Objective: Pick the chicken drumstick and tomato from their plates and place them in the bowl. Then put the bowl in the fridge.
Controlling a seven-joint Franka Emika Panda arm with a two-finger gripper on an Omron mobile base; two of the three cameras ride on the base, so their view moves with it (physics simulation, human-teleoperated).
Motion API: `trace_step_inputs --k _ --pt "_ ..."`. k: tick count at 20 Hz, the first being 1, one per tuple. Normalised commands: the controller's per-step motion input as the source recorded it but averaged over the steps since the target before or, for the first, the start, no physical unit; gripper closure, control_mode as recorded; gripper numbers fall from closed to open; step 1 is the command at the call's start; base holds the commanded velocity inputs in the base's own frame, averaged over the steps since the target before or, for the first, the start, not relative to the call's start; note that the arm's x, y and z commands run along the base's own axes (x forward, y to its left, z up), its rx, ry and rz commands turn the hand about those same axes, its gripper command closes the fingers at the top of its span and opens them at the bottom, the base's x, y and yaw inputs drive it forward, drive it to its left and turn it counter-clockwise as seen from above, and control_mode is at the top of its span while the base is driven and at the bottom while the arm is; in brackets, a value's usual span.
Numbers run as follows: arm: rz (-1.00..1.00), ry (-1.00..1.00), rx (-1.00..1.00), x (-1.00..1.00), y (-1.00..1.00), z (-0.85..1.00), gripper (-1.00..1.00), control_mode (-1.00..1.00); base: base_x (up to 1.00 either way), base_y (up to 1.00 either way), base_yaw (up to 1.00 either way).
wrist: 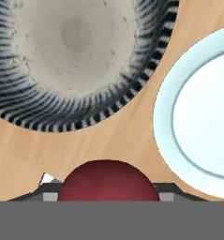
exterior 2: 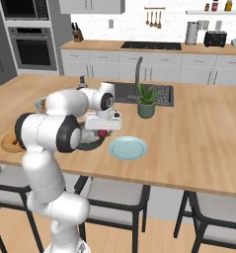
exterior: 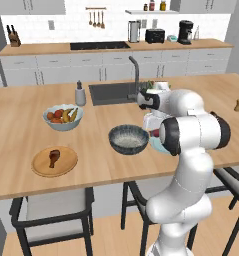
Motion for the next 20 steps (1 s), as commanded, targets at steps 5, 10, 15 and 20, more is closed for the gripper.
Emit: trace_step_inputs --k 5,10,15,20 --pt "0.05 -0.01 0.00 0.28 1.00 -0.02 1.00 -1.00 0.00 0.00 0.00" --pt "0.09 -0.02 0.04 0.49 0.68 -0.08 1.00 -1.00 0.00 0.00 0.00" --pt "0.06 0.02 0.02 0.73 0.26 -0.46 1.00 -1.00 0.00 0.00 0.00" --pt "0.01 0.06 0.00 0.22 0.00 -0.49 -1.00 -1.00 0.00 0.00 0.00"
